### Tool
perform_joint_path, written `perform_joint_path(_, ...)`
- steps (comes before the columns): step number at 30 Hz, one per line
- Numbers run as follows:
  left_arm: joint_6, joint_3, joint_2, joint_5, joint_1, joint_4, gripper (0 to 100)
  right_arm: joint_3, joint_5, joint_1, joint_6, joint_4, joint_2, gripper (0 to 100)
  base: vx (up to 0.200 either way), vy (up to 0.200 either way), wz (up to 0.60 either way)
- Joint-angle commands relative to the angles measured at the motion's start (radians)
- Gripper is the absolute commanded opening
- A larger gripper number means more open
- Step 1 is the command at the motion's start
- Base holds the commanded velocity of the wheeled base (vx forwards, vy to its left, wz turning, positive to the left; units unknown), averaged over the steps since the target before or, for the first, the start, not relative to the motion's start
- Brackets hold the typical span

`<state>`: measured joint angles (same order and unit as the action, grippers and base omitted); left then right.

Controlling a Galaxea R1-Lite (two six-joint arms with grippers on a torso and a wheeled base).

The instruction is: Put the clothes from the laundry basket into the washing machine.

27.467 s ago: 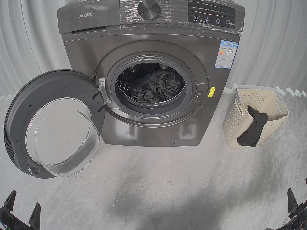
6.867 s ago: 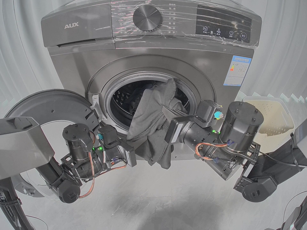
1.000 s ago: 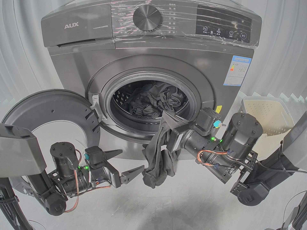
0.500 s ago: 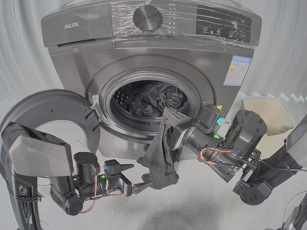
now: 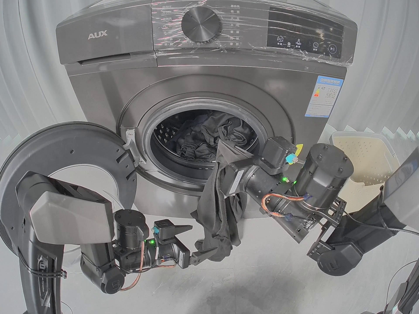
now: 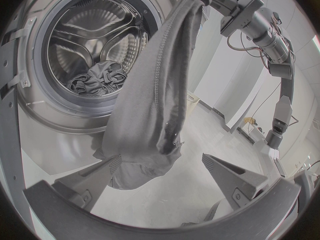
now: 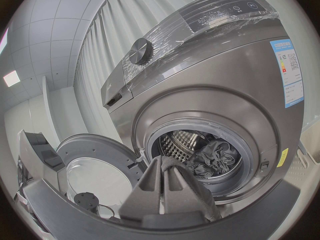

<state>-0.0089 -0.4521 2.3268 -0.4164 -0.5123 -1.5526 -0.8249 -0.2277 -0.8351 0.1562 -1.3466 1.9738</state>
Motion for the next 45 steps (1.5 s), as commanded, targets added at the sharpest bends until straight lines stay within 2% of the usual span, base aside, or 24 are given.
perform_joint_path(1, -0.002, -0.022, 0.022, 0.004, -0.008, 0.000, 100, -0.037, -0.012, 0.001, 0.000, 0.001, 0.037, 0, 0.000, 0.000, 0.00)
perform_joint_path(16, -0.017, -0.175, 0.123, 0.013, -0.011, 0.000, 100, -0.059, -0.022, -0.001, 0.000, 0.001, 0.049, 0, 0.000, 0.000, 0.00)
perform_joint_path(18, -0.020, -0.191, 0.135, 0.019, -0.012, 0.000, 100, -0.059, -0.022, -0.001, 0.002, 0.001, 0.051, 0, 0.000, 0.000, 0.00)
perform_joint_path(19, -0.026, -0.221, 0.160, 0.044, -0.018, 0.000, 100, -0.059, -0.022, -0.004, 0.002, 0.001, 0.051, 0, 0.000, 0.000, 0.00)
perform_joint_path(21, -0.028, -0.249, 0.180, 0.062, -0.021, 0.000, 100, -0.059, -0.022, -0.004, 0.002, 0.000, 0.049, 0, 0.000, 0.000, 0.00)
perform_joint_path(26, -0.051, -0.266, 0.184, 0.067, -0.031, 0.000, 100, -0.059, -0.022, -0.002, 0.002, 0.000, 0.048, 0, 0.000, 0.000, 0.00)
perform_joint_path(36, -0.049, -0.293, 0.200, 0.073, -0.054, 0.000, 100, -0.059, -0.022, -0.004, 0.003, 0.000, 0.051, 0, 0.000, 0.000, 0.00)
perform_joint_path(39, -0.052, -0.329, 0.223, 0.100, -0.051, 0.000, 100, -0.059, -0.022, -0.004, 0.003, 0.000, 0.049, 0, 0.000, 0.000, 0.00)
perform_joint_path(42, -0.060, -0.384, 0.255, 0.162, -0.043, -0.001, 100, -0.059, -0.022, -0.006, 0.003, 0.000, 0.049, 0, 0.000, 0.000, 0.00)
perform_joint_path(43, -0.060, -0.398, 0.261, 0.177, -0.043, -0.001, 0, -0.059, -0.022, -0.006, 0.003, -0.002, 0.049, 0, 0.000, 0.000, 0.00)
perform_joint_path(45, -0.062, -0.412, 0.264, 0.191, -0.043, -0.001, 0, -0.059, -0.022, -0.006, 0.003, -0.002, 0.048, 0, 0.000, 0.000, 0.00)
